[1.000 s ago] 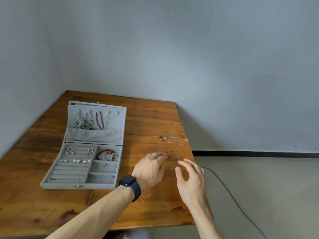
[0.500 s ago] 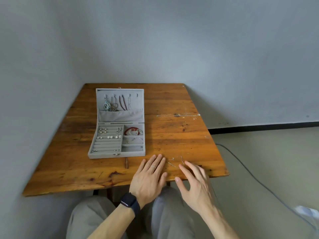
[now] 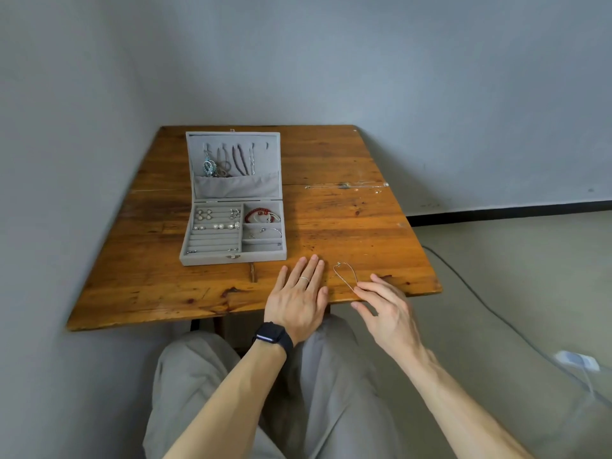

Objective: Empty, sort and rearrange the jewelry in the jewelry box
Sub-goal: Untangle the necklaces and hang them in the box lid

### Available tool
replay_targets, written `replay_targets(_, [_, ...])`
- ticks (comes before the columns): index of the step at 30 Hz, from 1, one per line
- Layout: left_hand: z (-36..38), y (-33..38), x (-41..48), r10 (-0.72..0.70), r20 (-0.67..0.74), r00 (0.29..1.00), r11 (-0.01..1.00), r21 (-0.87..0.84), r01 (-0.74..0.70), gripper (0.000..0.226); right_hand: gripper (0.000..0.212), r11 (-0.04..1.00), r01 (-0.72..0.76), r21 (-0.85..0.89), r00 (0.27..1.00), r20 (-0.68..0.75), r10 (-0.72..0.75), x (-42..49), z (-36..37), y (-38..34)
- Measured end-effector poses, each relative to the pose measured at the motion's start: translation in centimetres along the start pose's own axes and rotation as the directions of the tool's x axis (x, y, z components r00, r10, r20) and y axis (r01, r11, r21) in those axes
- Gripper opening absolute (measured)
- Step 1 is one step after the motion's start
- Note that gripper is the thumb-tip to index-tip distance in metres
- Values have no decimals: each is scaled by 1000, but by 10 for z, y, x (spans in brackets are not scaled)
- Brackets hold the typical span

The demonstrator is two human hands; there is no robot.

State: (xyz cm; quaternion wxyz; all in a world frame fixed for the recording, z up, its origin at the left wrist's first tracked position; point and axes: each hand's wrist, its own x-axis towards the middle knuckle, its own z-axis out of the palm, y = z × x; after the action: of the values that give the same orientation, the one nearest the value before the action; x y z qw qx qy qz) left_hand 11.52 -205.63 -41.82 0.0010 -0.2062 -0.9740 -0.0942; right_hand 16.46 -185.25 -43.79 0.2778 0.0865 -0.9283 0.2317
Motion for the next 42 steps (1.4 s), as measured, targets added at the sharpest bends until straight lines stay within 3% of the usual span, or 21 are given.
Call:
replay_targets(12, [2, -1, -1, -7, -4, 1000, 1000, -9, 7, 60, 6, 989, 135, 53, 984, 113, -140, 15, -22, 0])
replay_targets(19, [2, -2, 2, 0, 11, 1000, 1000, -29, 1, 61, 7, 978, -172, 115, 985, 55, 166, 50, -47, -18])
replay_targets(24, [-1, -1, 12, 4, 11, 1000, 999, -42, -3, 62, 3, 839, -512, 183, 855, 200, 479, 83, -64, -16])
replay_targets(32, [-4, 18, 72, 16, 143, 990, 995, -97, -2, 62, 6, 785, -588, 198, 807, 214, 551, 130, -82, 5])
replay_targets(42, [-1, 13, 175, -36, 149, 988, 995, -84, 49, 60, 9, 757, -634, 160, 772, 197, 605, 198, -44, 58])
